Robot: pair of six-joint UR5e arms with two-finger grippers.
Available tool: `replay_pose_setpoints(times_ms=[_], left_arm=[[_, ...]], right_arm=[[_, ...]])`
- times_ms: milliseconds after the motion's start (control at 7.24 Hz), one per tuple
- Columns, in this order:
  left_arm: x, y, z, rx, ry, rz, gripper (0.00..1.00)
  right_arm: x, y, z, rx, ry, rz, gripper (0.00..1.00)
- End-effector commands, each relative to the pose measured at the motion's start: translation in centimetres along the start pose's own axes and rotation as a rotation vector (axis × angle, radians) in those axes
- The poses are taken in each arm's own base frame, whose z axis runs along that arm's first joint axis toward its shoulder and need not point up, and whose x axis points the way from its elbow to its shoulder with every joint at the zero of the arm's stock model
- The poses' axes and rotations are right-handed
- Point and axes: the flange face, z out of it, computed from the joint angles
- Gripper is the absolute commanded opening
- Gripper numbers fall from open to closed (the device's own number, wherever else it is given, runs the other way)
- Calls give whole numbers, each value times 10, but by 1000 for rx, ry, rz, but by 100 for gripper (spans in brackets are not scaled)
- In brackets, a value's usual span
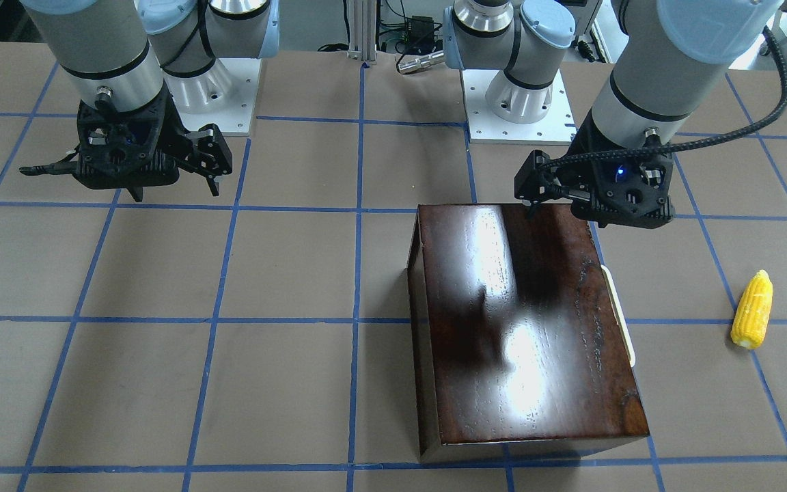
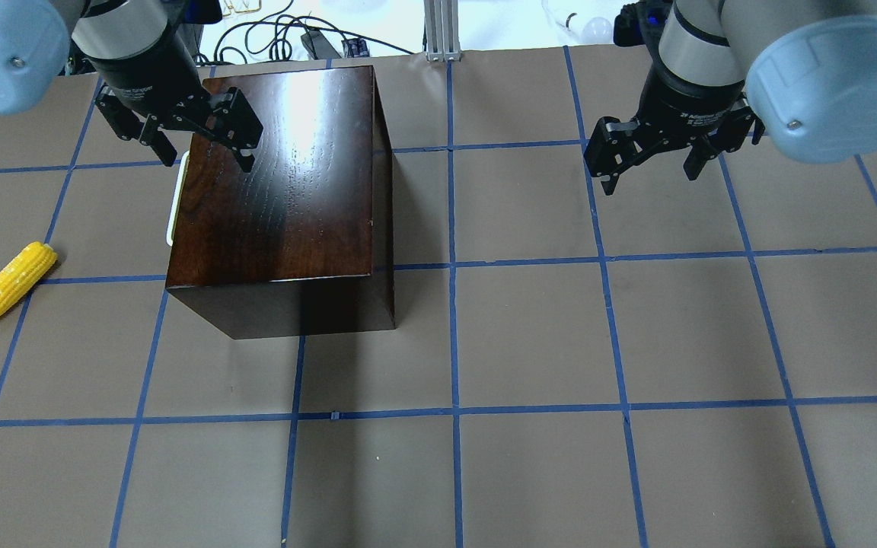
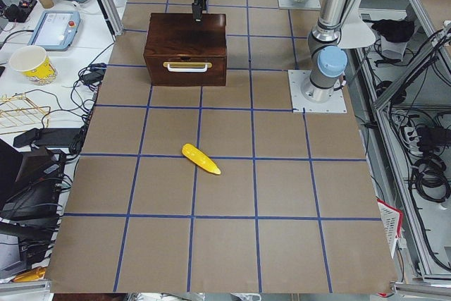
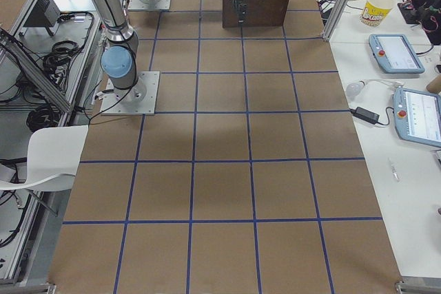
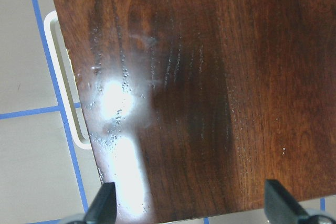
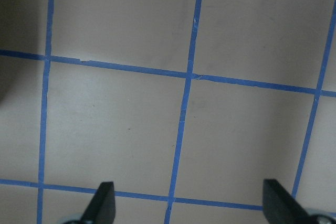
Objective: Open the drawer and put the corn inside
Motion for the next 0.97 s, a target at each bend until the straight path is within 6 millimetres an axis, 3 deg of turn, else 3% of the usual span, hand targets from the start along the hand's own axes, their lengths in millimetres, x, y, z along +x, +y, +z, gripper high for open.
replay_pose_setpoints(times_ms=[0,829], left_arm=[[0,-1,2,-3,-2,2,100],[-9,-7,1,5,2,-2,100]], right_arm=[[1,0,0,0,0,2,100],[-1,0,0,0,0,-1,100]])
